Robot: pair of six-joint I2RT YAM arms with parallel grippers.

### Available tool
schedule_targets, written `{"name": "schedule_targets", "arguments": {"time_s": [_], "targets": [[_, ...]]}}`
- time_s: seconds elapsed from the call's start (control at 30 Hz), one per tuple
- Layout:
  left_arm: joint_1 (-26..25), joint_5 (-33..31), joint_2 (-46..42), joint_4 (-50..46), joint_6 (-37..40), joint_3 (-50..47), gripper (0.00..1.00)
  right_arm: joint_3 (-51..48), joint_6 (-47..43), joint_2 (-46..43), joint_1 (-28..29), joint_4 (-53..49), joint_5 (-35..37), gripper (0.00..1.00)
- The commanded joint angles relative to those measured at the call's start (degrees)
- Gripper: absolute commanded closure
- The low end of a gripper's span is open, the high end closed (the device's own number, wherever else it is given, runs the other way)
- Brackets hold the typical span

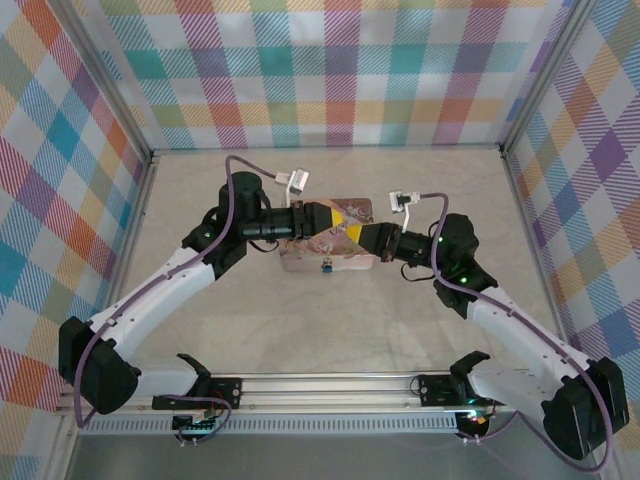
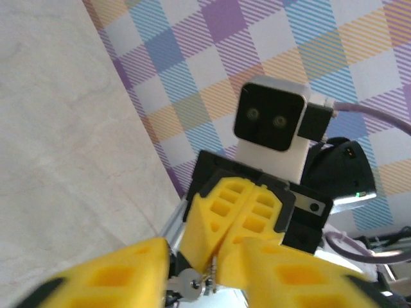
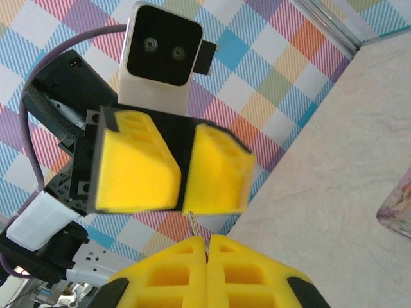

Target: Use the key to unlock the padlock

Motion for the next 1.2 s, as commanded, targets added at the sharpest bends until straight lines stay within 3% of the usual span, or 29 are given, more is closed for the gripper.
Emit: {"name": "schedule_targets", "arguments": {"time_s": [0.0,0.07,0.3,0.4,0.67,0.77,0.97,1.17], "targets": [[1.32,-5.04,-2.84,-3.93,1.33,-1.2,0.49,1.48,-4.15,-3.04,-0.79,-5.38,2.06,1.0],[1.43,-9.23,-3.78,-8.57,3.22,-1.32,0.43,1.89,-5.75,-4.47,-1.79,-9.49,3.26,1.0],[1.96,-28.77,-3.14,-25.2,6.88,-2.63,0.35,4.01,-14.97,-8.16,-3.41,-26.79,11.94,1.0],[2.42,-35.5,-0.58,-27.87,7.19,-2.81,0.33,3.71,-18.02,-8.8,-3.41,-31.6,16.15,1.0],[6.22,-45.01,12.35,-25.88,6.41,1.18,0.32,1.55,-20.77,-9.95,-3.37,-35.3,19.6,1.0],[8.5,-46.48,18.75,-25.46,6.38,4.5,0.31,0.92,-21.18,-10.67,-3.41,-36.37,20.19,1.0],[12.3,-41.54,31.44,-22.94,7.16,12.79,0.28,0.6,-22.6,-12.34,-3.41,-39.07,21.89,1.0],[12.68,-35.18,39.87,-21.24,9.2,22.48,0.27,-0.05,-23.14,-13.69,-3.43,-40.89,22.86,1.0]]}}
